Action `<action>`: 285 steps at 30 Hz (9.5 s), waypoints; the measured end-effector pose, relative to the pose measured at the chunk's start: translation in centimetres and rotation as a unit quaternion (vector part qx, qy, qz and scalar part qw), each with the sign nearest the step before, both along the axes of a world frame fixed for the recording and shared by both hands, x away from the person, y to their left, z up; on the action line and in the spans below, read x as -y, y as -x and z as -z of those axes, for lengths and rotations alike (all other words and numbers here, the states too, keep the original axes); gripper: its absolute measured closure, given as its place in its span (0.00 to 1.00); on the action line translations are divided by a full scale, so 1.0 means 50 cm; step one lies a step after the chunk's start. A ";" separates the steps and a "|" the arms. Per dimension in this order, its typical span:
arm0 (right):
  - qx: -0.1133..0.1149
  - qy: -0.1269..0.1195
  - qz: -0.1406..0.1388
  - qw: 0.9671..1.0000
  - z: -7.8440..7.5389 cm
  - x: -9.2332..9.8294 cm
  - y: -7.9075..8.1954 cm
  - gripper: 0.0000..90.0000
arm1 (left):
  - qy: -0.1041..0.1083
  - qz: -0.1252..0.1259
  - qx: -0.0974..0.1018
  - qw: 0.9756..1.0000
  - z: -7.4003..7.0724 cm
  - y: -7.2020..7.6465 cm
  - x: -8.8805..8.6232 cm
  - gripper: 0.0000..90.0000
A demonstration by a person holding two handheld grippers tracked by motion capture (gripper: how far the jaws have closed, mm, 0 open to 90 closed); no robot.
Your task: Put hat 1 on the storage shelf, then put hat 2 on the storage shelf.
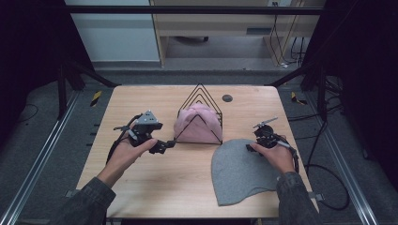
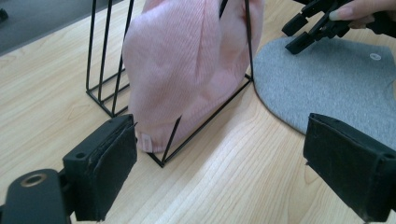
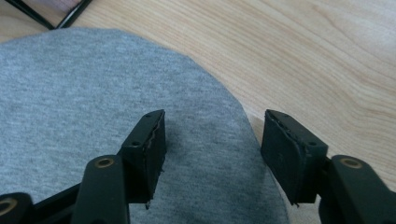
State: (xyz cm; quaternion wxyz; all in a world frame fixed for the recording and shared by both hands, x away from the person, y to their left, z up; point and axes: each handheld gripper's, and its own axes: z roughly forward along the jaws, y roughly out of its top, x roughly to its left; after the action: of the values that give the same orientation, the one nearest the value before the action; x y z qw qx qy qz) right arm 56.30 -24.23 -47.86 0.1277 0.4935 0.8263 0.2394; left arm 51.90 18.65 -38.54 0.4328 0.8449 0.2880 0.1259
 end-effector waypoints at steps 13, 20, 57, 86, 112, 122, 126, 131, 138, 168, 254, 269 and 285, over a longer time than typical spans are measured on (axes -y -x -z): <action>-0.013 -0.002 -0.026 1.000 -0.003 0.007 0.015 0.84 | 0.000 -0.010 -0.016 1.000 0.043 0.017 -0.029 0.10; 0.001 -0.009 -0.041 0.999 -0.008 0.000 0.031 0.94 | 0.005 -0.031 -0.031 0.999 0.093 0.021 -0.049 0.10; 0.219 -0.102 -0.244 0.939 -0.330 -0.216 0.217 0.95 | 0.014 0.000 -0.073 0.997 0.144 0.062 -0.113 0.10; 0.256 -0.117 -0.280 0.918 -0.445 -0.342 0.186 0.95 | 0.019 0.053 -0.043 0.997 0.096 0.075 -0.085 0.11; 0.255 -0.111 -0.289 0.916 -0.484 -0.383 0.171 0.95 | 0.027 0.059 -0.035 0.997 0.027 0.039 -0.076 0.12; 0.250 -0.109 -0.301 0.914 -0.482 -0.390 0.184 0.95 | 0.029 0.072 -0.039 0.996 0.033 0.015 -0.051 0.14; 0.248 -0.106 -0.302 0.914 -0.477 -0.390 0.185 0.95 | 0.036 0.074 -0.041 0.996 0.039 0.004 -0.044 0.18; 0.243 -0.106 -0.295 0.918 -0.461 -0.385 0.177 0.95 | 0.046 0.078 -0.038 0.995 0.042 -0.007 -0.031 0.53; 0.235 -0.109 -0.267 0.928 -0.427 -0.344 0.166 0.95 | 0.042 0.083 -0.034 0.995 0.024 -0.003 -0.007 0.98; 0.268 -0.178 -0.176 0.930 -0.517 -0.228 0.113 0.95 | -0.070 0.064 0.036 0.995 -0.272 -0.005 -0.013 0.99; 0.258 -0.196 -0.058 0.944 -0.353 -0.158 -0.127 0.95 | -0.026 -0.044 0.075 0.996 -0.182 -0.245 0.057 0.99; 0.246 -0.188 -0.059 0.949 -0.304 -0.158 -0.115 0.95 | -0.034 -0.045 0.066 0.996 -0.131 -0.229 0.049 0.99; 0.232 -0.167 -0.064 0.956 -0.260 -0.164 -0.091 0.95 | -0.038 -0.048 0.055 0.997 -0.087 -0.202 0.045 0.99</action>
State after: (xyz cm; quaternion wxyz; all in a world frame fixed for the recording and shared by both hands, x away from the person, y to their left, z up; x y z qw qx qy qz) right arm 60.84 -16.04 -34.86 0.2157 0.3845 0.7520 0.4900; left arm 61.98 16.41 -34.18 0.4088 0.8377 0.2990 0.2042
